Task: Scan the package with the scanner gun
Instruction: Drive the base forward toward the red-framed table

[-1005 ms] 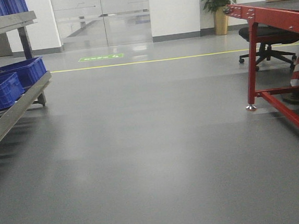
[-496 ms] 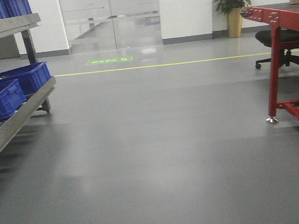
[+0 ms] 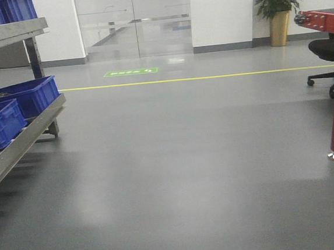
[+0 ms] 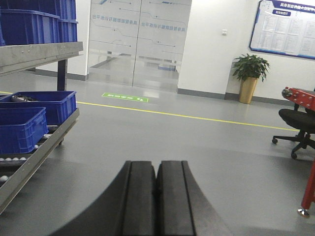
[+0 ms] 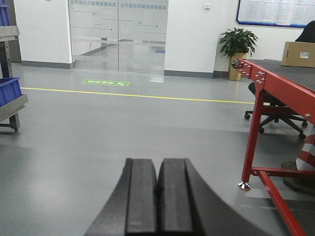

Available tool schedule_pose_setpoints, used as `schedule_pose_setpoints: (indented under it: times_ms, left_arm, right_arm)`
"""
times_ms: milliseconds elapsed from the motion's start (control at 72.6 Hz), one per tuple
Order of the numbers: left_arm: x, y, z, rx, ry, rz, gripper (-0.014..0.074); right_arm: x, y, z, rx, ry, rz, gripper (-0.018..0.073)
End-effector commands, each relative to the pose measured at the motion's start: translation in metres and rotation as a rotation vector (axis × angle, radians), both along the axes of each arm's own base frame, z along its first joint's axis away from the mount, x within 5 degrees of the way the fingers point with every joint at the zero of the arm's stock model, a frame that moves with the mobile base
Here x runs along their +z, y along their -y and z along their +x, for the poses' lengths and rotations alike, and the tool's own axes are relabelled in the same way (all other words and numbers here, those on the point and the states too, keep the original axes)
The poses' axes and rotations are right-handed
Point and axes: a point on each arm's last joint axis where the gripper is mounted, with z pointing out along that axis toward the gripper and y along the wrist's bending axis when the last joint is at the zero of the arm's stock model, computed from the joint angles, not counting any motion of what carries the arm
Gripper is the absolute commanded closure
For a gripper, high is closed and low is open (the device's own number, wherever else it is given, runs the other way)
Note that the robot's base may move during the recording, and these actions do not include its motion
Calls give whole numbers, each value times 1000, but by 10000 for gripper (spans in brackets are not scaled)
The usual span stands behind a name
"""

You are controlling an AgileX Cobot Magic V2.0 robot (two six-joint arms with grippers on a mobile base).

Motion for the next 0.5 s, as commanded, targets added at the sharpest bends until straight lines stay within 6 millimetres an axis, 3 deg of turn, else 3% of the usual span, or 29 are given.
schedule_pose_setpoints:
  times_ms: [0,482]
  left_arm:
    - [3,0,-1,-5,23,-3,708]
    - [3,0,-1,-5,23,-3,708]
  right_arm:
    - [2,0,0,-4,18,-9,724]
    - [2,0,0,-4,18,-9,724]
